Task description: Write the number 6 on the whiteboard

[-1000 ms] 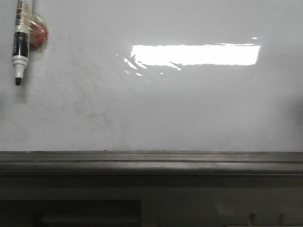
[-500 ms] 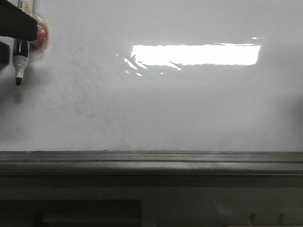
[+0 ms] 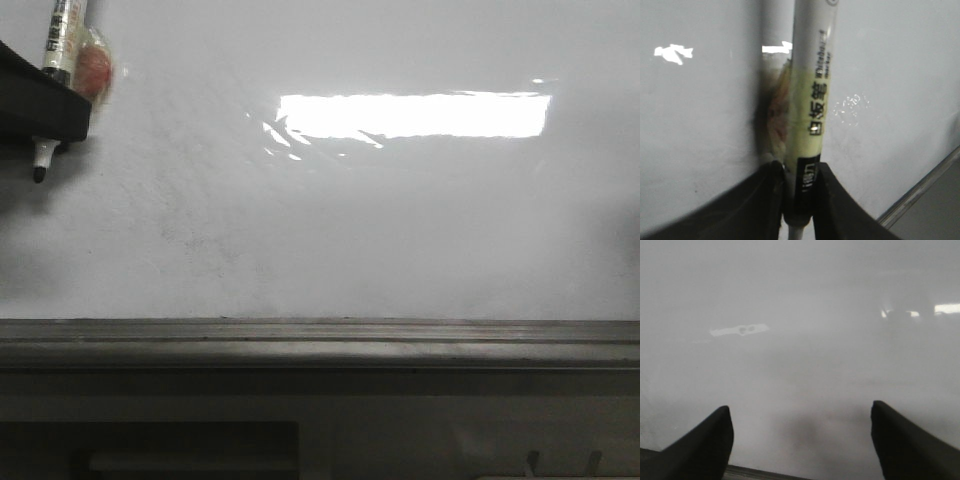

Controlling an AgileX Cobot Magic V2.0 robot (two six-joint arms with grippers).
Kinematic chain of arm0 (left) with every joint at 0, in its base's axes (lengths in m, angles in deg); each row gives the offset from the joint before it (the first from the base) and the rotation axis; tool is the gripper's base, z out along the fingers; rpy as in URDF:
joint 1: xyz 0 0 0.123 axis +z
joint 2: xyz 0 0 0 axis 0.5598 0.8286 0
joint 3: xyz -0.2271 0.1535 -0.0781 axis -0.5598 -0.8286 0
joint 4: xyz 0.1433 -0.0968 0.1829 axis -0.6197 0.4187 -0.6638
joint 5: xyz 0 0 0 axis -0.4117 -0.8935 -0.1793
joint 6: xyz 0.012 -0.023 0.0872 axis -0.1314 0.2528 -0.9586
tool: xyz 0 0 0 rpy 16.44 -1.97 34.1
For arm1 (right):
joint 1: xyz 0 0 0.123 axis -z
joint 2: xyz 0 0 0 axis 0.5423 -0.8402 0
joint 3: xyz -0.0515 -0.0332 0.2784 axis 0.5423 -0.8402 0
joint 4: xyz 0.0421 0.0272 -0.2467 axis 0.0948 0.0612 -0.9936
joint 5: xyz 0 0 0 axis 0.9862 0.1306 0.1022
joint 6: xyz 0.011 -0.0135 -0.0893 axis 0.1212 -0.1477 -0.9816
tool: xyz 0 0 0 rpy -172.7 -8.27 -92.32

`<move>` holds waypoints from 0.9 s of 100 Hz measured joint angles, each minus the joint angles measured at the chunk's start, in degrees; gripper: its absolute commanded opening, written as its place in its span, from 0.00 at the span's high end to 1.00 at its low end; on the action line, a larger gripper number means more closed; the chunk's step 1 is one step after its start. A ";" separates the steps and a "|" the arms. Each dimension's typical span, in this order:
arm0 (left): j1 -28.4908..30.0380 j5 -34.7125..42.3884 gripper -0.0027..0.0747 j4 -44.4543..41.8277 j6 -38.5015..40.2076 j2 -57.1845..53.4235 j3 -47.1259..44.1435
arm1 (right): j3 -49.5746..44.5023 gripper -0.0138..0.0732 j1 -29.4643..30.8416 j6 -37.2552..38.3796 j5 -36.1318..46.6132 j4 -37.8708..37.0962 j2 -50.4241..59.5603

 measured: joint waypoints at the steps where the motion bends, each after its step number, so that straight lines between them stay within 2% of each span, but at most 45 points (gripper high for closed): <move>1: 0.00 0.00 0.99 -0.23 -0.13 -0.25 0.00 | 0.00 0.25 0.00 0.00 0.00 0.00 0.00; 10: 0.00 0.56 0.99 -2.48 -0.68 -1.74 0.73 | 0.12 0.25 0.00 -0.32 -0.26 0.00 0.00; 23: -0.15 -1.15 0.99 -10.92 -0.33 -5.27 3.66 | 2.44 0.25 -0.60 -4.39 -3.69 2.01 -1.54; 37: -3.06 -5.43 0.99 -22.92 3.53 -7.22 6.98 | 7.79 0.25 -2.41 -13.90 -10.80 9.50 -7.06; 57: -11.34 -7.63 0.99 -37.05 8.03 -7.34 8.35 | 18.09 0.25 -4.73 -25.18 -23.71 20.47 -19.35; 74: -17.52 -6.63 0.99 -43.48 11.86 -7.34 8.41 | 27.96 0.25 -8.86 -27.06 -31.29 23.00 -29.36; 90: -20.67 -5.04 0.99 -45.39 13.50 -7.34 8.41 | 35.08 0.25 -15.56 -27.21 -33.13 23.38 -37.71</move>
